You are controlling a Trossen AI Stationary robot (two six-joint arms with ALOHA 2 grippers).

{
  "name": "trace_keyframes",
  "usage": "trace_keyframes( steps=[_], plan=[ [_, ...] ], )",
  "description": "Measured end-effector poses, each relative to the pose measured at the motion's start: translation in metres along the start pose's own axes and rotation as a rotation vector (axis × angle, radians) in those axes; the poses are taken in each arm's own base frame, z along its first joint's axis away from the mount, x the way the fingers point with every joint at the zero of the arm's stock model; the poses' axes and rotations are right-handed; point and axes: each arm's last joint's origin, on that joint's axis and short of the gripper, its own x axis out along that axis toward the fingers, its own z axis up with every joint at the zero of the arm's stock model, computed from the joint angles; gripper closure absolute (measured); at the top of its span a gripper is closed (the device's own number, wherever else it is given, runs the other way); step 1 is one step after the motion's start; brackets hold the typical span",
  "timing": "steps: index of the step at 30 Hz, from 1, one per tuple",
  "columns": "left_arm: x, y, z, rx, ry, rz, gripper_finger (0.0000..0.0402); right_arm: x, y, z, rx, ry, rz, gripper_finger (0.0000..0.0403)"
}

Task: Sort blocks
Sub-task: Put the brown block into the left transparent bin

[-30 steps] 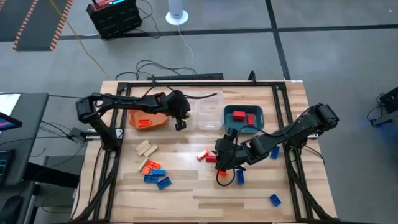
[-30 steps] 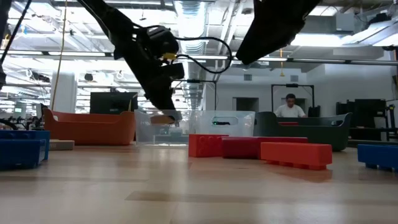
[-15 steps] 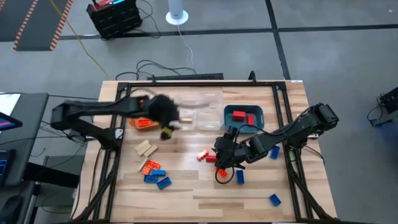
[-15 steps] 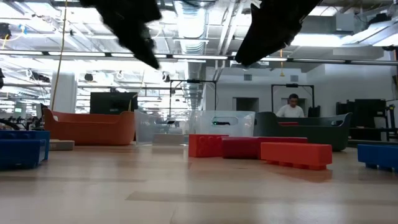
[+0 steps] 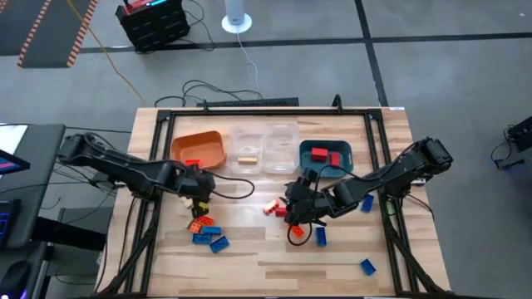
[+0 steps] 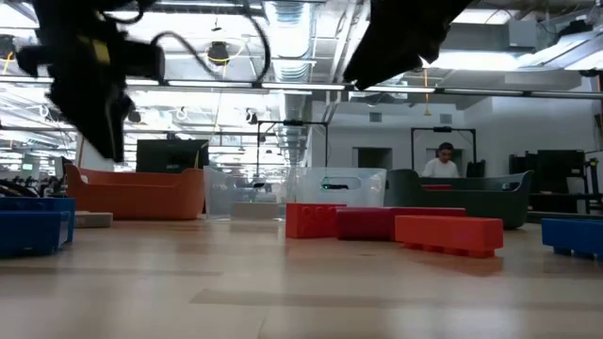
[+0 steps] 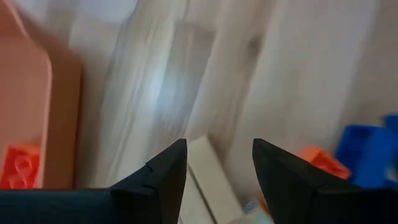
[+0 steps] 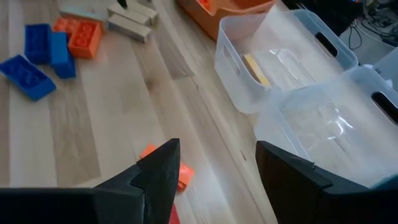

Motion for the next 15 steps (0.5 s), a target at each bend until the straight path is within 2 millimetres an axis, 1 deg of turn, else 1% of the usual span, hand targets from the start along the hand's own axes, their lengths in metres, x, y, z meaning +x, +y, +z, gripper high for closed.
trace_keyframes(
  steps=[8, 15],
  plan=[
    [0.028, 0.0, 0.001, -0.032, 0.13, 0.082, 0.0224, 0.0, 0.0, 0.001, 0.003, -0.006, 0.003, 0.0159],
    [0.049, -0.002, 0.0, -0.035, 0.241, 0.097, 0.0218, 0.0, 0.001, 0.001, 0.002, -0.005, 0.004, 0.0159]
  ],
)
